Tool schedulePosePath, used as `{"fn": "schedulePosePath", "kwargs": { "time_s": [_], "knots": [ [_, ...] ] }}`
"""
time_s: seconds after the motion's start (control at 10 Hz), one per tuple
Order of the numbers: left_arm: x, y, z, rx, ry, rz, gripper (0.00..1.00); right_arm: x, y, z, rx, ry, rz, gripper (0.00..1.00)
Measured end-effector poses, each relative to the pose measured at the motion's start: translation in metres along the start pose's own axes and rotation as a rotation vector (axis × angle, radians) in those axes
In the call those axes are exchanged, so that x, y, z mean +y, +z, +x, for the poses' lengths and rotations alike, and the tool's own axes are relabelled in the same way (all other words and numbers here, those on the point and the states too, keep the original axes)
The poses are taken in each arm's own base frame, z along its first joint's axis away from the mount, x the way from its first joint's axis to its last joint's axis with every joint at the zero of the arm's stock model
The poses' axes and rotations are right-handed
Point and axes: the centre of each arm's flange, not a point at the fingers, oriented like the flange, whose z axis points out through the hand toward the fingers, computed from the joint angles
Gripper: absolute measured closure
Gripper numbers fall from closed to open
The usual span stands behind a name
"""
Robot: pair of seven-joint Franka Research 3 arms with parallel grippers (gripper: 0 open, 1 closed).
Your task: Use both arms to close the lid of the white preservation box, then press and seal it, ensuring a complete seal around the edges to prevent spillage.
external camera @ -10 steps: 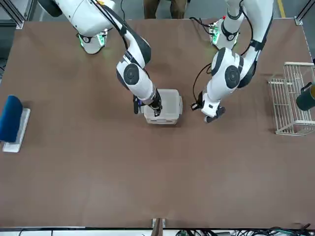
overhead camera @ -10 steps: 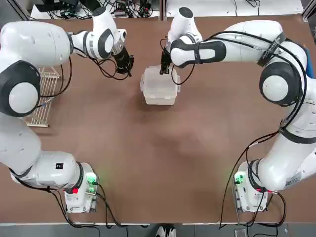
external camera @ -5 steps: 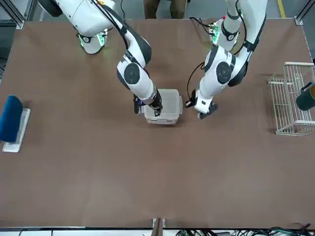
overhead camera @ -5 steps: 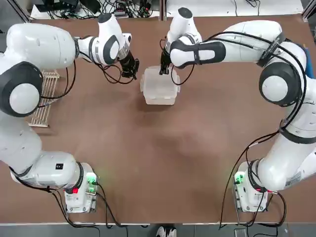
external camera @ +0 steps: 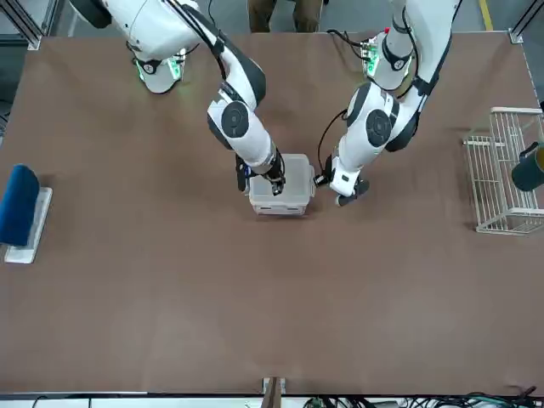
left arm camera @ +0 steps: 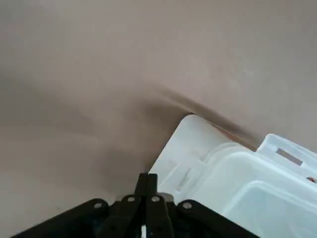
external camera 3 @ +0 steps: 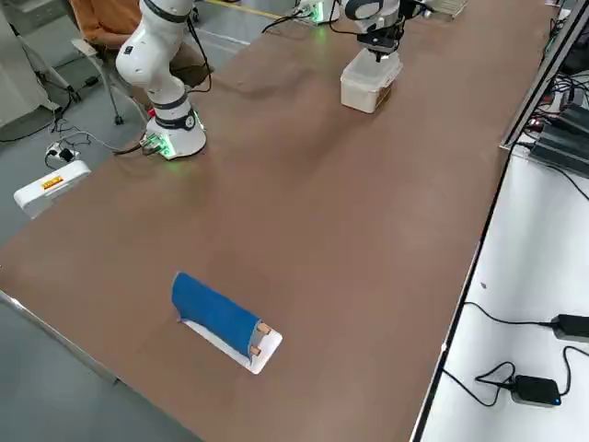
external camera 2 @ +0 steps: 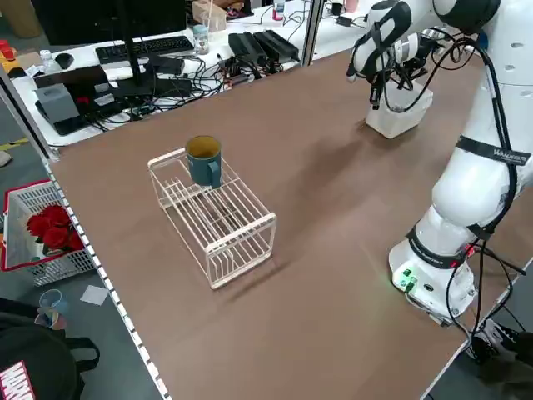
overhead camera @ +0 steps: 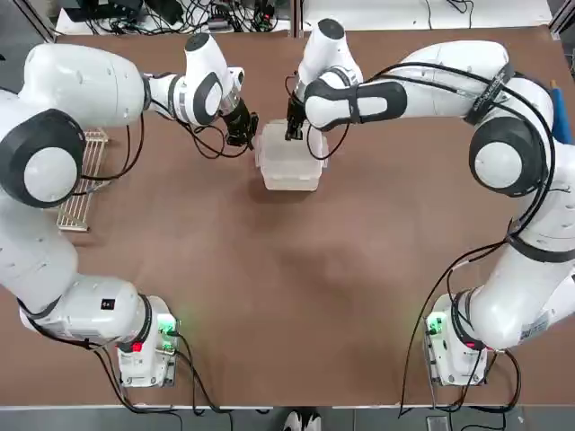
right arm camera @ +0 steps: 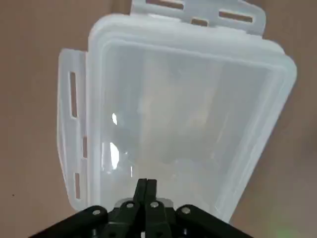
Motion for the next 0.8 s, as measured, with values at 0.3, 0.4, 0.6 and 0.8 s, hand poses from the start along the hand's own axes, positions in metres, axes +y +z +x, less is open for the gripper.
{"fn": "schedulePosePath", "kwargs": {
  "time_s": [0.3, 0.4, 0.6, 0.8],
  "knots": [
    [0.0011, 0.0015, -0.0023, -0.002, 0.004, 0.002, 0.99, 0.0053, 0.0054, -0.0073, -0.008, -0.011, 0.002, 0.99],
    [0.0011, 0.0018, -0.0024, -0.002, 0.004, 0.002, 0.99, 0.0051, 0.0059, -0.0071, -0.008, -0.01, 0.002, 0.99],
    [0.001, 0.002, -0.0023, -0.002, 0.004, 0.001, 0.99, 0.005, 0.0062, -0.007, -0.008, -0.011, 0.002, 0.99],
    [0.0015, 0.0032, -0.0013, 0.002, 0.002, -0.006, 0.99, 0.005, 0.0063, -0.007, -0.007, -0.012, 0.003, 0.99]
  ]
}}
